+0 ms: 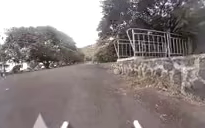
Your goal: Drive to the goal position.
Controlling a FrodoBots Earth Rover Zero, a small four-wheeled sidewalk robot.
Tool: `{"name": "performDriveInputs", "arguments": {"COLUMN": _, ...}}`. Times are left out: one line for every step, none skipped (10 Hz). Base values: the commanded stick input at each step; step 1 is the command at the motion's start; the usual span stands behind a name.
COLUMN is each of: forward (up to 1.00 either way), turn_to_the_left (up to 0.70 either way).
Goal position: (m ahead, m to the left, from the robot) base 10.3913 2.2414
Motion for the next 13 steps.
{"name": "performDriveInputs", "arguments": {"forward": 0.5, "turn_to_the_left": 0.0}}
{"name": "performDriveInputs", "arguments": {"forward": 0.5, "turn_to_the_left": 0.0}}
{"name": "performDriveInputs", "arguments": {"forward": 0.5, "turn_to_the_left": 0.0}}
{"name": "performDriveInputs", "arguments": {"forward": 0.5, "turn_to_the_left": 0.0}}
{"name": "performDriveInputs", "arguments": {"forward": 0.5, "turn_to_the_left": 0.0}}
{"name": "performDriveInputs", "arguments": {"forward": 0.5, "turn_to_the_left": 0.0}}
{"name": "performDriveInputs", "arguments": {"forward": 0.5, "turn_to_the_left": 0.0}}
{"name": "performDriveInputs", "arguments": {"forward": 0.5, "turn_to_the_left": 0.0}}
{"name": "performDriveInputs", "arguments": {"forward": 0.5, "turn_to_the_left": 0.0}}
{"name": "performDriveInputs", "arguments": {"forward": 0.5, "turn_to_the_left": 0.0}}
{"name": "performDriveInputs", "arguments": {"forward": 0.5, "turn_to_the_left": 0.0}}
{"name": "performDriveInputs", "arguments": {"forward": 0.5, "turn_to_the_left": 0.0}}
{"name": "performDriveInputs", "arguments": {"forward": 0.5, "turn_to_the_left": 0.0}}
